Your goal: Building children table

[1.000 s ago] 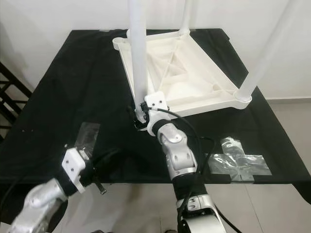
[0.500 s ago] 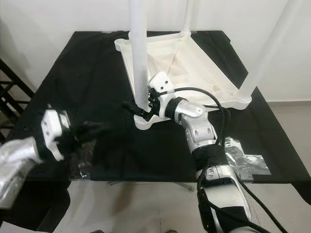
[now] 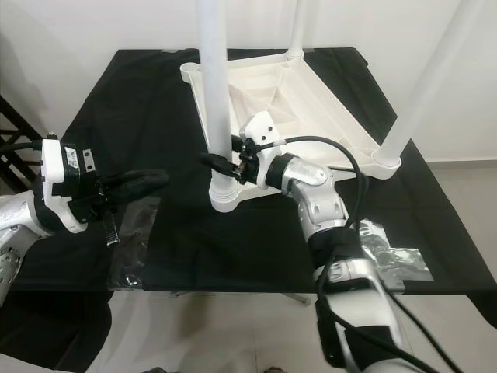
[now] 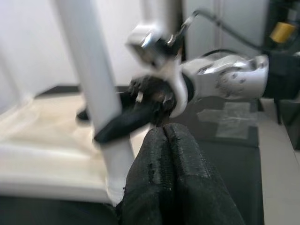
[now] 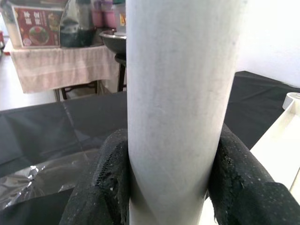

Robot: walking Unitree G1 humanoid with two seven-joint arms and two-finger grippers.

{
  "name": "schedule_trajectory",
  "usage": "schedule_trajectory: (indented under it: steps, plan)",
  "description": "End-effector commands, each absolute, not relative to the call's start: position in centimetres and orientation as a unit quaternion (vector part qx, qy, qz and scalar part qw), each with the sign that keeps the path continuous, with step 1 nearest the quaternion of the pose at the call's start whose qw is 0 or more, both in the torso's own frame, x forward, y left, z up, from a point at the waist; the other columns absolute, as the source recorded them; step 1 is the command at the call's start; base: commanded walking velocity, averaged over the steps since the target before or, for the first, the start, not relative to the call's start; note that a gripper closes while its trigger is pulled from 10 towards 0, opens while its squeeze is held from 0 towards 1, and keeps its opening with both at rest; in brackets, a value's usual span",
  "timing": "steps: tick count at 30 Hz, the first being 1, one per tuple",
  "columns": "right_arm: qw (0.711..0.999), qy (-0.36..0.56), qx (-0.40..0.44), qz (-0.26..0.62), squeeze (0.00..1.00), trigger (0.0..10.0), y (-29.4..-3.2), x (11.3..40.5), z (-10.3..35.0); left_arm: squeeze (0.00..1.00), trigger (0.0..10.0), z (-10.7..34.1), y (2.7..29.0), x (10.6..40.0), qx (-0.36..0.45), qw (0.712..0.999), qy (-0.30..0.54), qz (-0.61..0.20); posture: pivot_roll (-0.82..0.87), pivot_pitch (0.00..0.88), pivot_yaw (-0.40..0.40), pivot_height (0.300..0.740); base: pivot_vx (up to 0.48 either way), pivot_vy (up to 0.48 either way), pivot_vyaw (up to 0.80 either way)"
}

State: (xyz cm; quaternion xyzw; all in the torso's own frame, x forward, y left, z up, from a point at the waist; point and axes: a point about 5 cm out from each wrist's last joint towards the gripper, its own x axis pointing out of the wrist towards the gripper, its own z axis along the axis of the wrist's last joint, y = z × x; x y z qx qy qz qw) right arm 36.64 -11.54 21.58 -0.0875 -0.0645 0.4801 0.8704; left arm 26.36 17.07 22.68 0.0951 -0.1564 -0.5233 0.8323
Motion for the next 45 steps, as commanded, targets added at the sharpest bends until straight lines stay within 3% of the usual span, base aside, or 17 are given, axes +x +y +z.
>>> schedule_trajectory:
  steps: [1,5,7,9,10,11,12,17,21,22,24,25,30,31,32,37,45]
  plan:
    - [0.867,-0.055,-0.088,0.487,0.00,0.0,-11.3,36.4,20.5,0.00,10.0,21.8,17.2,26.1,0.088,0.836,-0.144,-0.523,0.08,0.084,0.033,0.740,0.000,0.000,0.00]
    - [0.885,-0.044,-0.064,0.459,0.00,0.0,-11.9,36.2,19.4,0.00,10.0,20.2,17.4,25.6,0.073,0.845,-0.122,-0.515,0.07,0.089,0.031,0.740,0.000,0.000,0.00]
    - [0.910,-0.007,-0.057,0.411,0.00,0.0,-11.7,35.9,17.4,0.00,10.0,19.7,17.3,25.2,0.070,0.847,-0.116,-0.514,0.07,0.097,0.021,0.740,0.000,0.000,0.00]
    - [0.910,-0.007,-0.057,0.411,0.00,0.0,-11.7,35.9,17.4,0.00,10.0,19.7,17.3,25.2,0.070,0.847,-0.116,-0.514,0.07,0.097,0.021,0.740,0.000,0.000,0.00]
    - [0.936,0.028,-0.062,0.346,0.00,0.0,-11.6,35.9,15.9,0.00,10.0,19.6,17.3,25.0,0.066,0.848,-0.113,-0.514,0.07,0.097,0.021,0.740,0.000,0.000,0.00]
    - [0.973,0.060,-0.055,0.214,0.00,0.0,-12.1,35.6,14.2,0.00,10.0,19.4,17.2,24.8,0.063,0.849,-0.111,-0.513,0.07,0.104,0.015,0.740,0.000,0.000,0.00]
    - [0.982,0.081,-0.045,0.164,0.00,0.0,-11.3,34.0,12.8,0.00,10.0,19.3,17.1,24.6,0.059,0.850,-0.109,-0.513,0.08,0.113,0.007,0.740,0.000,0.000,0.00]
    - [0.983,0.093,-0.014,0.157,0.00,0.0,-9.3,31.5,11.9,0.00,10.0,18.7,16.8,24.3,0.048,0.852,-0.105,-0.510,0.05,0.113,0.023,0.740,0.000,0.000,0.00]
    - [0.980,0.093,-0.022,0.173,0.00,0.0,-9.1,31.8,12.1,0.00,10.0,17.8,16.5,24.1,0.046,0.851,-0.093,-0.514,0.04,0.113,0.020,0.740,0.000,0.000,0.00]
    - [0.979,0.081,-0.033,0.184,0.00,10.0,-9.5,32.8,13.1,0.00,10.0,16.9,15.9,23.9,0.045,0.849,-0.085,-0.519,0.04,0.113,0.015,0.740,0.000,0.000,0.00]
    - [0.978,0.076,-0.033,0.190,0.00,10.0,-9.6,33.1,13.5,0.00,10.0,16.7,15.7,23.9,0.043,0.849,-0.083,-0.519,0.04,0.113,0.015,0.740,0.000,0.000,0.00]
    - [0.978,0.064,-0.022,0.198,1.00,10.0,-9.7,33.5,14.3,0.00,10.0,16.3,15.4,23.9,0.042,0.850,-0.081,-0.519,0.04,0.112,0.016,0.740,0.000,0.000,0.00]
    - [0.961,0.009,-0.018,0.275,1.00,10.0,-10.1,34.9,16.9,0.00,10.0,15.2,14.8,23.7,0.033,0.858,-0.079,-0.506,0.04,0.110,0.011,0.740,0.000,0.000,0.00]
    - [0.956,-0.007,-0.030,0.291,0.26,10.0,-10.8,35.3,17.9,0.00,10.0,14.8,14.7,23.7,0.028,0.864,-0.079,-0.497,0.04,0.109,0.010,0.740,0.000,0.000,0.00]
    - [0.954,-0.016,-0.037,0.297,0.00,10.0,-11.3,35.5,18.5,0.00,10.0,14.6,14.6,23.7,0.025,0.867,-0.079,-0.491,0.04,0.109,0.010,0.740,0.000,0.000,0.00]
    - [0.935,-0.032,-0.084,0.343,0.00,10.0,-13.3,36.2,20.4,0.00,10.0,13.9,14.6,23.6,0.011,0.881,-0.083,-0.465,0.04,0.109,0.001,0.740,0.000,0.000,0.00]
    - [0.914,-0.016,-0.063,0.401,0.00,10.0,-14.5,37.3,20.5,0.00,10.0,13.0,13.9,23.3,-0.003,0.891,-0.089,-0.445,0.04,0.108,-0.002,0.740,0.000,0.000,0.00]
